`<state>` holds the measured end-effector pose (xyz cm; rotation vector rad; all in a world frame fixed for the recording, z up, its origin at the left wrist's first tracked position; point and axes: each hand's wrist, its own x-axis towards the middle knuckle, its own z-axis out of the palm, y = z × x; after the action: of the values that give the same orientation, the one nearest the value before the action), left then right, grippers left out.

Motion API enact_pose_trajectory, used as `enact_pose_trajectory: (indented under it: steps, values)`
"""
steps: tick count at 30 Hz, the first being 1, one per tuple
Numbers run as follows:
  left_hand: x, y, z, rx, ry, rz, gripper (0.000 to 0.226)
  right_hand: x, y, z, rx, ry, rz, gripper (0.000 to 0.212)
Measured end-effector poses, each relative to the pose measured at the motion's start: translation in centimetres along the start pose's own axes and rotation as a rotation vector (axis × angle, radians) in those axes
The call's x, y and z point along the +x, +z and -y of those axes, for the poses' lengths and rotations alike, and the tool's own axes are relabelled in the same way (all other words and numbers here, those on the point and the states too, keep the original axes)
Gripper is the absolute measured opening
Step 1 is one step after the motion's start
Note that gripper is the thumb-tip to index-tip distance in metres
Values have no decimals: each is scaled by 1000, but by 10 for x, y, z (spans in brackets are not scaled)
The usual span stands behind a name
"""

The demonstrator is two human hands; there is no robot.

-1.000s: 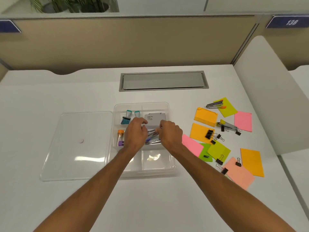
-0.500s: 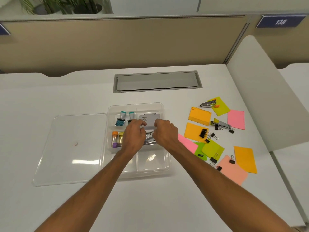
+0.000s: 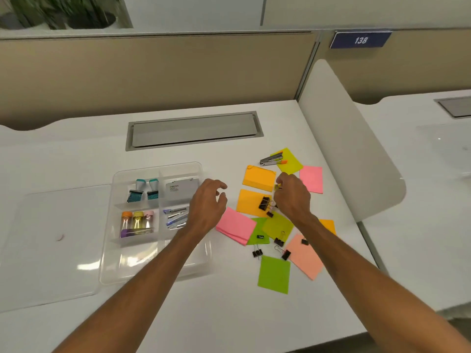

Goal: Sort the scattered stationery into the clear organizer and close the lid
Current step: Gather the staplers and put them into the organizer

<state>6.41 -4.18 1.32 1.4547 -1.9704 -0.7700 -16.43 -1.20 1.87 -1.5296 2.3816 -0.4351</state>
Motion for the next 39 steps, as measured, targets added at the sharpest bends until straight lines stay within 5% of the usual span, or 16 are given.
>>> enact_pose_trajectory:
  steps: [5, 11, 19, 25, 29, 34, 39]
  values:
    - [1, 32, -24, -26, -19, 77, 21, 32, -7, -55, -283, -132, 59, 51]
    - [8, 54, -42, -25, -83, 141, 19, 56, -4, -74, -401, -317, 146, 31]
    - [33, 84, -64, -130, -222, 196, 23, 67, -12, -83, 160, -92, 125, 31]
    - [56, 105, -87, -634, -588, 375, 42, 60, -20, -61, 766, 51, 309, 27]
    - [65, 107, -88, -855, -727, 213, 23, 59, -14, -51, 886, 21, 386, 23]
    - [72, 99, -79, -950, -783, 161, 20, 70, -12, -45, 861, -83, 432, 18]
    - [79, 86, -67, -893, -768, 106, 24, 103, -5, -42, 458, -232, 167, 11]
